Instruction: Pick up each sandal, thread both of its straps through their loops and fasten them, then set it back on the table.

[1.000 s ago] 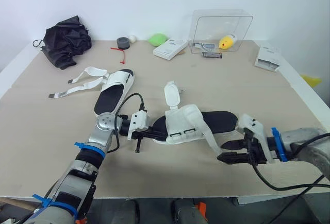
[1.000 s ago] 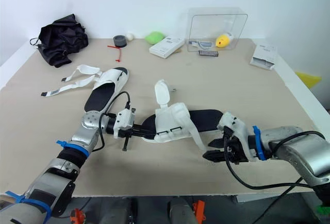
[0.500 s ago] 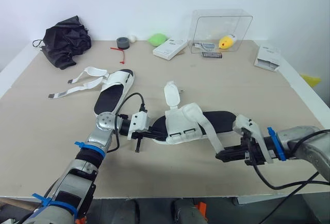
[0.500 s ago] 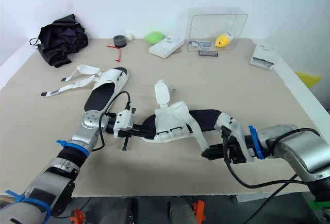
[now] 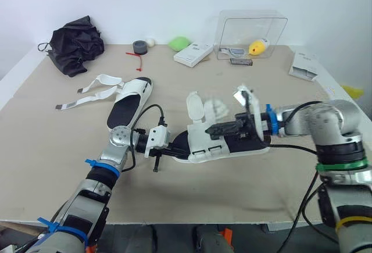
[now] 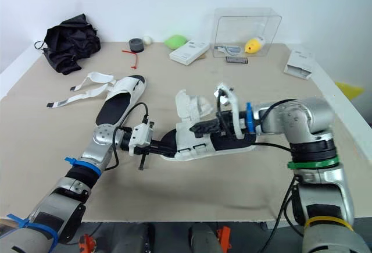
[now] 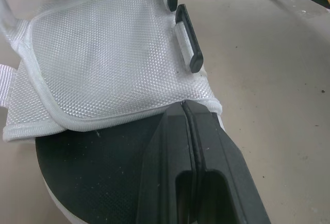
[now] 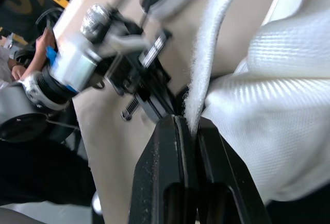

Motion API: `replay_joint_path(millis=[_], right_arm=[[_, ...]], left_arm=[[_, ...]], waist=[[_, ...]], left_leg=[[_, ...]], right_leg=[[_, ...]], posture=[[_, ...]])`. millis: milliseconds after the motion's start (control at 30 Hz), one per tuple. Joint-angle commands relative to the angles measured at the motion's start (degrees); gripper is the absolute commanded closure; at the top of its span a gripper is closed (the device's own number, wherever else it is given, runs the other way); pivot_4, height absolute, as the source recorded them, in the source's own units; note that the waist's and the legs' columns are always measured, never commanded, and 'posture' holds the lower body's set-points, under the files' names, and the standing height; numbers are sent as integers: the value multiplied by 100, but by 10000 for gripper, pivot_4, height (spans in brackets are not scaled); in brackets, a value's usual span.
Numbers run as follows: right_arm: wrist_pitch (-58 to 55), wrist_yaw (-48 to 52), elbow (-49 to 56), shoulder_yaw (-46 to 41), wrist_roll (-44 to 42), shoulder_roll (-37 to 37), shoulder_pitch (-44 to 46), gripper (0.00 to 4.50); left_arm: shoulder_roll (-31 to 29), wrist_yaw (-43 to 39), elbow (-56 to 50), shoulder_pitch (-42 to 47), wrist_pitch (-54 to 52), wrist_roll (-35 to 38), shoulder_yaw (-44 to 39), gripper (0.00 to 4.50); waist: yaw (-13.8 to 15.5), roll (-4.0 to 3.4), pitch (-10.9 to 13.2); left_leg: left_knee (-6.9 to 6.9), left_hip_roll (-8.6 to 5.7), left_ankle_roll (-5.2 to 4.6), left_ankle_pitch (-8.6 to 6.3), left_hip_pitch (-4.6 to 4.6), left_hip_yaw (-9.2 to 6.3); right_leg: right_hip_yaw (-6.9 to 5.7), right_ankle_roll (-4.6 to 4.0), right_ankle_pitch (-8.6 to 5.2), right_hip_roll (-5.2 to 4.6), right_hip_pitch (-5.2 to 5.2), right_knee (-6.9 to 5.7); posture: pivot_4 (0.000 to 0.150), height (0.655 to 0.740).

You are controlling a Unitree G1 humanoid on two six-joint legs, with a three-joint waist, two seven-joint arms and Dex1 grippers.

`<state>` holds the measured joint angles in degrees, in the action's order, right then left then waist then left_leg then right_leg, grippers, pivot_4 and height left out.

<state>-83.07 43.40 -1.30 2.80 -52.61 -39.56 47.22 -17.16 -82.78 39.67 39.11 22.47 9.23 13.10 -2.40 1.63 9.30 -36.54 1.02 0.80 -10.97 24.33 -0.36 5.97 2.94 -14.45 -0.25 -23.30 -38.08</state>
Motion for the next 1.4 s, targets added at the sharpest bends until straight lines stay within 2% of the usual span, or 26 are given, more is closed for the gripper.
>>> replay_joint_path(millis=[33, 300, 567, 933, 1300, 1400], right_arm=[[-713, -377, 367, -169, -67, 236, 57, 44438], [-940, -631, 390, -243, 7, 328, -13, 44438], [-943, -647, -422, -693, 43, 490, 523, 44438], [-843, -884, -348, -473, 475, 674, -11, 44438], [-943, -752, -316, -531, -86, 482, -139, 44438], [-943, -764, -398, -627, -469, 445, -26, 44438]], left_arm=[[-65, 56, 157, -239, -168, -262, 187, 45000], [-47, 86, 144, -262, -216, -247, 186, 45000], [-24, 88, 146, -273, -272, -229, 181, 45000], [-38, 90, 140, -283, -322, -218, 151, 45000], [-33, 81, 137, -284, -365, -206, 137, 45000], [-24, 76, 136, -289, -369, -204, 144, 45000]], waist=[[-6, 0, 0], [-11, -3, -3], [-16, -3, -4], [-14, -4, -5], [-16, -7, -12], [-16, -7, -11]], left_leg=[[-6, -1, -4, 2, -1, -2], [-6, 4, -14, 8, -3, -3], [-6, 2, -14, 8, -3, -3], [-4, 0, -16, 9, -2, -4], [-2, 0, -16, 9, -3, -6], [-2, 0, -16, 9, -3, -6]], right_leg=[[-4, 19, -8, -1, 4, 0], [-8, 15, -4, 4, 4, -1], [-7, 17, -3, 3, 6, -1], [-8, 20, -3, 1, 6, 0], [-9, 22, -5, 3, 6, 0], [-9, 21, -5, 4, 5, 0]], posture=[[1500, 7400], [1500, 7400], [1500, 7400], [1500, 7400], [1500, 7400], [1500, 7400]])
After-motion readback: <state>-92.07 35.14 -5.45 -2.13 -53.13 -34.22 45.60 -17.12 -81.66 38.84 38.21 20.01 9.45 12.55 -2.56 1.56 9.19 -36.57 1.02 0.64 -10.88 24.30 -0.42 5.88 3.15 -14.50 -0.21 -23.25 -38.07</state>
